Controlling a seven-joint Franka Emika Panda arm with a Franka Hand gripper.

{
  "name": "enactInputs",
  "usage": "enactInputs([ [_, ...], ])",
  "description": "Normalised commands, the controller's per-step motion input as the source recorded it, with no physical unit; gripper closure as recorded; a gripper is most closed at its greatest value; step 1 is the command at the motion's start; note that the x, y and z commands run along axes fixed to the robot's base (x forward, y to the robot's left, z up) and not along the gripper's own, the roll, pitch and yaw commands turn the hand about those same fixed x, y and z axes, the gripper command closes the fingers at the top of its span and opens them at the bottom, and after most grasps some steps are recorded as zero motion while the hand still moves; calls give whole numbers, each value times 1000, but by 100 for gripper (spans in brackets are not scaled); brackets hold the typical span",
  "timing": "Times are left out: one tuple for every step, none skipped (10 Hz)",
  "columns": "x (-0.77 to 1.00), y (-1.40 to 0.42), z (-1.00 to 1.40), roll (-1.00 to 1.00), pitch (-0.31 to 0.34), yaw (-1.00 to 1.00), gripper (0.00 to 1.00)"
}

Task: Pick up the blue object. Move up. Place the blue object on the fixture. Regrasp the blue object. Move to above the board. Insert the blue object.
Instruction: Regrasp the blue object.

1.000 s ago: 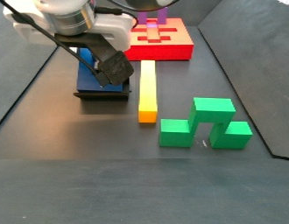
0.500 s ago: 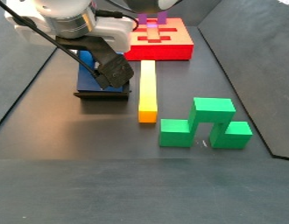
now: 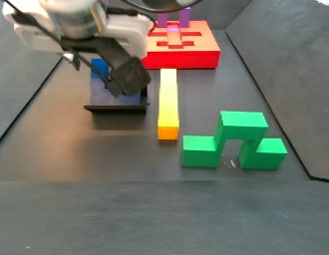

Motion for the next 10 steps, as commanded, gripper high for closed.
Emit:
enactInputs([
  [-31,-17,0,1000,120,171,0],
  [-91,-31,0,1000,197,194,0],
  [-20,-143,0,1000,97,214,0],
  [11,-211,0,1000,106,243,0],
  [149,-274,37,1000,111,166,0],
  [157,-266,26,1000,111,140,0],
  [217,-229,60,1000,151,100,0],
  [129,-149,86,1000,203,86,0],
  [114,-120,89,1000,234,83,0],
  [131,-114,94,1000,251,83,0],
])
